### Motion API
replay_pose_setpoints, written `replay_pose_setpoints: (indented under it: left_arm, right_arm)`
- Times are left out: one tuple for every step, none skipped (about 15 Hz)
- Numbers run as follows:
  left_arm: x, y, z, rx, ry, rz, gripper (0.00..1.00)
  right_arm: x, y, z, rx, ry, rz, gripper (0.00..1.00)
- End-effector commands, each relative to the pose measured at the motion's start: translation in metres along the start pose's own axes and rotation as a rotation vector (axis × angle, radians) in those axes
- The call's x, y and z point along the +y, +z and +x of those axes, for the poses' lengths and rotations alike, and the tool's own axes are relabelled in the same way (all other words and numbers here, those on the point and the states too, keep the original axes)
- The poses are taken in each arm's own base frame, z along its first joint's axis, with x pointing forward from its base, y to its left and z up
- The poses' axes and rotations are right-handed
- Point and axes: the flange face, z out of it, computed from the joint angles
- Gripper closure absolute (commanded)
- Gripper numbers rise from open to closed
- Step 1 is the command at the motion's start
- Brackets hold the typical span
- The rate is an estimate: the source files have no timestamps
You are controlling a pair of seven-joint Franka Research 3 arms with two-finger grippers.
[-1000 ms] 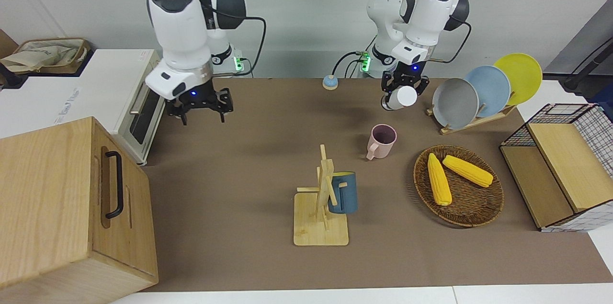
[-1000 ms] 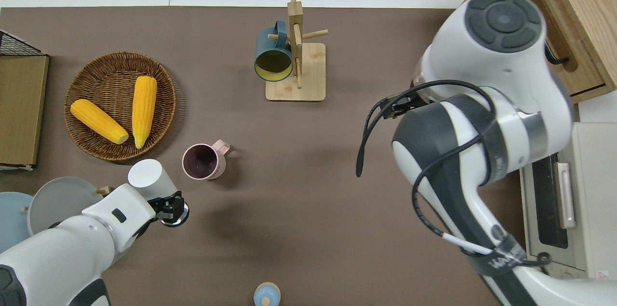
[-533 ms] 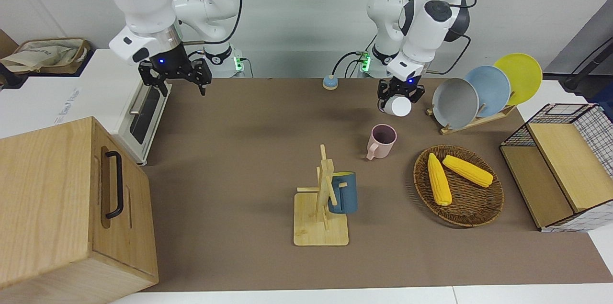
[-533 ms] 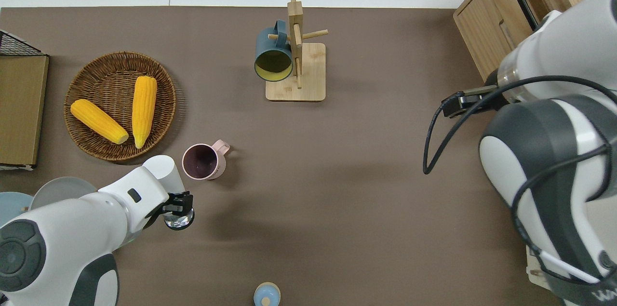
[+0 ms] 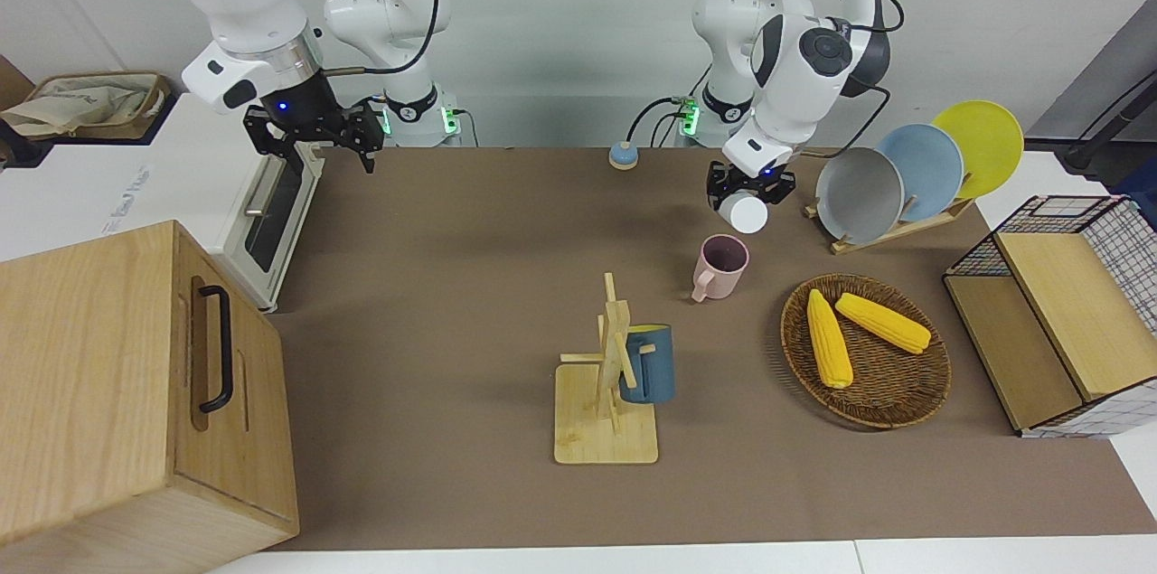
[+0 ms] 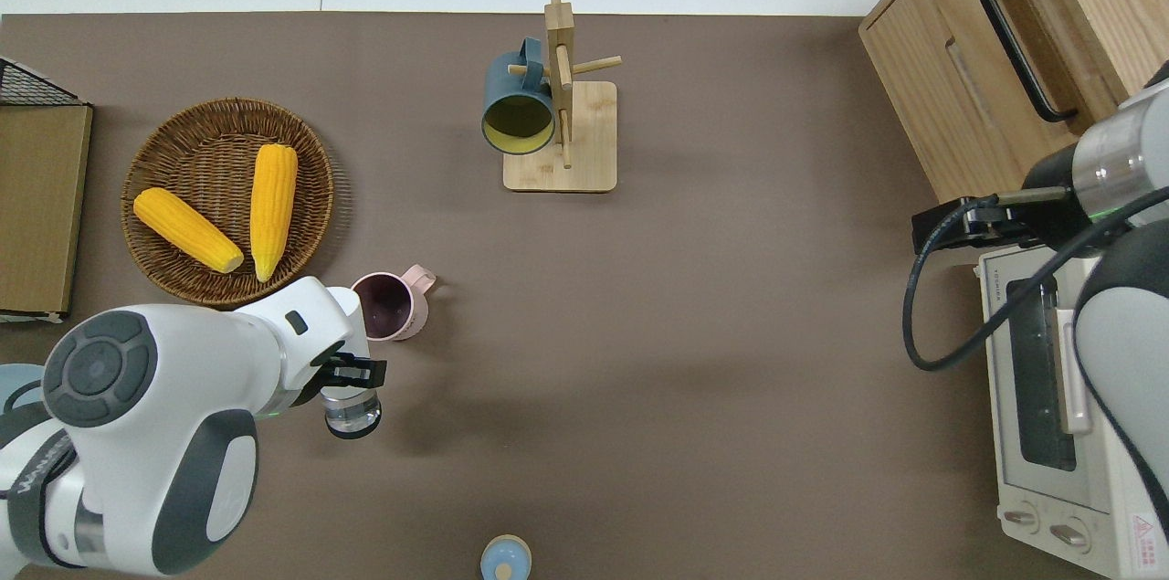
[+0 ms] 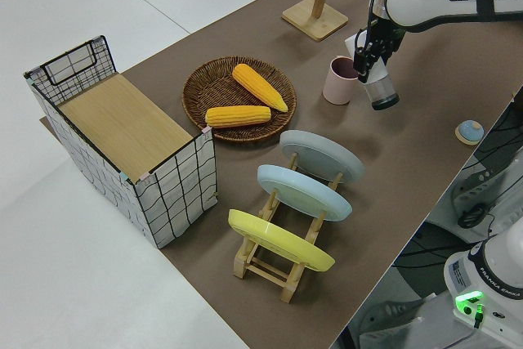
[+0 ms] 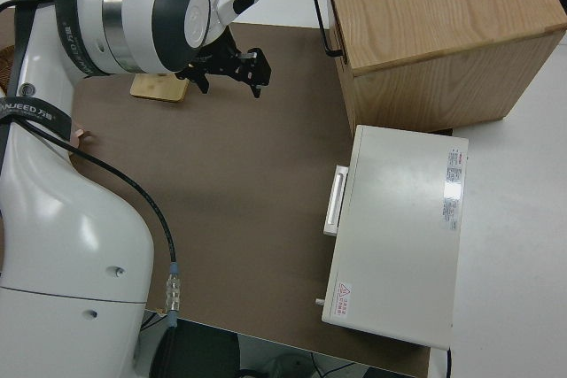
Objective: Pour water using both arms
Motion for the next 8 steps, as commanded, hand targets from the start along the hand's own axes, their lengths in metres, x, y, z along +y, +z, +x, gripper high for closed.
replay_pose_setpoints:
  left_arm:
    - [0.001, -0.009, 0.01, -0.084, 0.005, 0.006, 1.0]
    - [0.0, -0.008, 0.014, -0.108, 0.011, 0.019, 1.0]
    - [0.001, -0.003, 0.016, -0.139, 0.014, 0.028, 1.0]
    - [0.001, 0.0, 0.02, -0.158, 0.014, 0.027, 1.0]
    - [0.001, 0.0, 0.022, -0.176, 0.014, 0.026, 1.0]
    - [0.001, -0.003, 0.025, -0.196, 0.015, 0.025, 1.0]
    - [0.001, -0.004, 0.025, -0.211, 0.015, 0.025, 1.0]
    - [0.001, -0.007, 0.025, -0.216, 0.014, 0.025, 1.0]
  right_arm:
    - [0.012, -0.005, -0.003, 0.01, -0.003, 0.01, 0.011]
    - [0.01, -0.008, -0.003, 0.016, -0.006, 0.011, 0.011]
    - [0.007, -0.009, -0.004, 0.019, -0.011, 0.011, 0.011]
    - [0.003, -0.009, -0.004, 0.019, -0.018, 0.012, 0.011]
    - [-0.002, -0.009, -0.004, 0.018, -0.028, 0.012, 0.011]
    - [-0.006, -0.009, -0.004, 0.018, -0.034, 0.014, 0.011]
    - [-0.008, -0.01, -0.005, 0.019, -0.037, 0.016, 0.011]
    - [-0.008, -0.011, -0.005, 0.021, -0.037, 0.018, 0.011]
